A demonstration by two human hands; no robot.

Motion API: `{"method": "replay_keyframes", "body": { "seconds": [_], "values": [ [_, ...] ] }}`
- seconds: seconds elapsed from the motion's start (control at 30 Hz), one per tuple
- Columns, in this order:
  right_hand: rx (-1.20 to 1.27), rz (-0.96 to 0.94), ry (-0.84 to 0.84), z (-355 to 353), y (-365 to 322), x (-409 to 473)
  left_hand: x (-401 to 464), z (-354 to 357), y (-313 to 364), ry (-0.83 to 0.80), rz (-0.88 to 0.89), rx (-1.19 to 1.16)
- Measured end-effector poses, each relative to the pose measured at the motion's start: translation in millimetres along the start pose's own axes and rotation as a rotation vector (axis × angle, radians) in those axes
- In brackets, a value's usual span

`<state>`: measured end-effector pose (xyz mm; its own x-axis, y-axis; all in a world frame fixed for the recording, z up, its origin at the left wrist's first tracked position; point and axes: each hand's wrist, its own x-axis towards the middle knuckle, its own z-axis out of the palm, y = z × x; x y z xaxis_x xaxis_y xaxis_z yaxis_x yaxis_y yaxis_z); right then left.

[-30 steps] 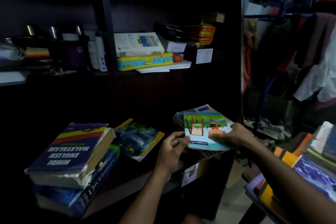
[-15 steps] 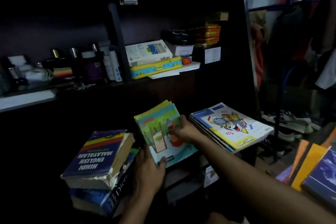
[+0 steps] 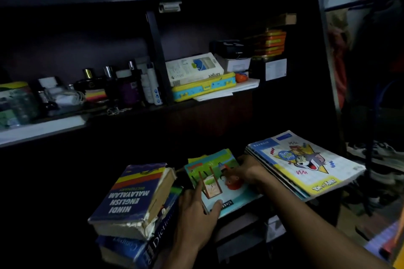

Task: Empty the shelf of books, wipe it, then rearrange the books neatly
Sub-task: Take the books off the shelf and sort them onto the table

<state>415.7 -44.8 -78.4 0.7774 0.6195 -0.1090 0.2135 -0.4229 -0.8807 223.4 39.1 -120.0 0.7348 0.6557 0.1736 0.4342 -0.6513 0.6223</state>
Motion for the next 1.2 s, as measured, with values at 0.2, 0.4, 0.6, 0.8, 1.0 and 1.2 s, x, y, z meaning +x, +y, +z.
{"method": "replay_keyframes", "body": {
  "seconds": [0.2, 0.4, 0.6, 0.8, 1.0, 1.2],
  "values": [
    [0.180, 0.089, -0.099, -24, 6, -20, -1, -7, 0, -0.030, 0.047, -0.097],
    [0.300, -0.155, 0.056, -22, 19, -44, -6, -9, -3, -0.009, 0.037, -0.354],
    [0.270, -0.664, 0.317, -15, -2, -80, -3, -15, 1, -0.065, -0.064, -0.518],
    [0.189, -0.825, 0.458, 8, 2, -90, -3, -15, -8, -0.062, 0.000, -0.538],
    [0.086, -0.623, 0.280, 18, 33, -99, -2, -11, -12, -0.009, -0.056, -0.573],
    [0.117, -0.465, 0.277, 15, 34, -80, 4, -12, -5, -0.029, -0.034, -0.485]
  ]
}}
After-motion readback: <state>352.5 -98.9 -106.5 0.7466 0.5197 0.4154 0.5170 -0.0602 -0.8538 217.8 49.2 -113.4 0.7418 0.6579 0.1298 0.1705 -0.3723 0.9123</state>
